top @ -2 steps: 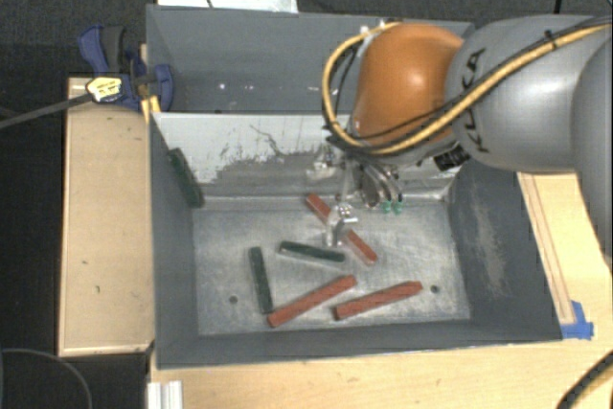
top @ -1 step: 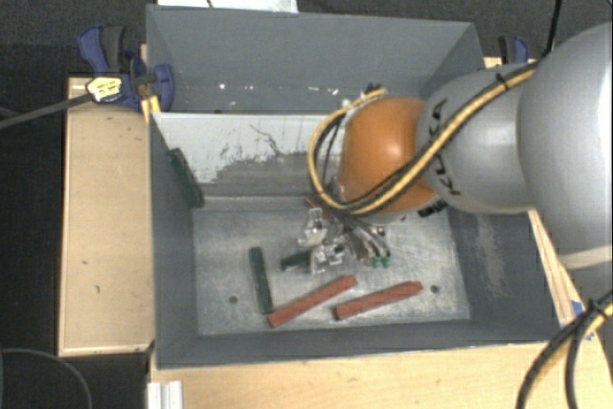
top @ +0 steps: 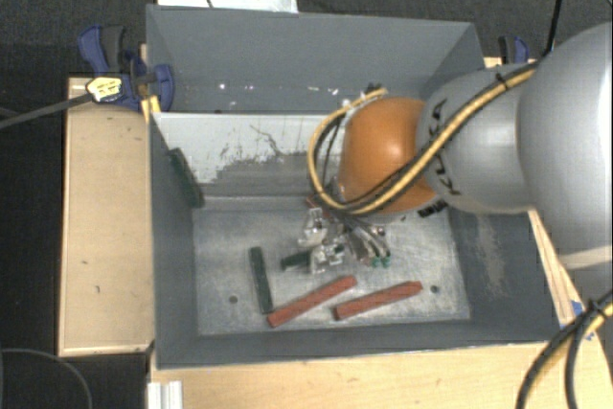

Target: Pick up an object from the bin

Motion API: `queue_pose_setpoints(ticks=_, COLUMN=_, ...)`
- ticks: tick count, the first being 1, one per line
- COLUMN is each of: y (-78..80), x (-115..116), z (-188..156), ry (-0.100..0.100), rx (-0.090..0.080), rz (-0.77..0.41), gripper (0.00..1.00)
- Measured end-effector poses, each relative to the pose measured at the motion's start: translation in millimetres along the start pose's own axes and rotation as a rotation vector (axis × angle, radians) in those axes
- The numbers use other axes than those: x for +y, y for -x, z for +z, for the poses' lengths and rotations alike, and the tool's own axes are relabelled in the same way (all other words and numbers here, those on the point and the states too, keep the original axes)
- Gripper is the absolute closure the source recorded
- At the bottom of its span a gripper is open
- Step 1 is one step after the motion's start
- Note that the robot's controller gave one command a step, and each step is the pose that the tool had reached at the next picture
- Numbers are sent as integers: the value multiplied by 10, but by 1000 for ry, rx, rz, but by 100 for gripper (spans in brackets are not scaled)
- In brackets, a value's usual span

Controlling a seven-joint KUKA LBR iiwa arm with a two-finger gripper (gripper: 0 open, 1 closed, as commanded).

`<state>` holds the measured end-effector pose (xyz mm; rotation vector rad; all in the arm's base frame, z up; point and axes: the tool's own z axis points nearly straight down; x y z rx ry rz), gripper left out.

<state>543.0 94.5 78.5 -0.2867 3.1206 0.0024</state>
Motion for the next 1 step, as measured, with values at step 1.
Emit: queue_pose_setpoints(ticks=1, y=61, x=-113, z=-1440, ry=-1, rx=4, rz=-45, gripper=100)
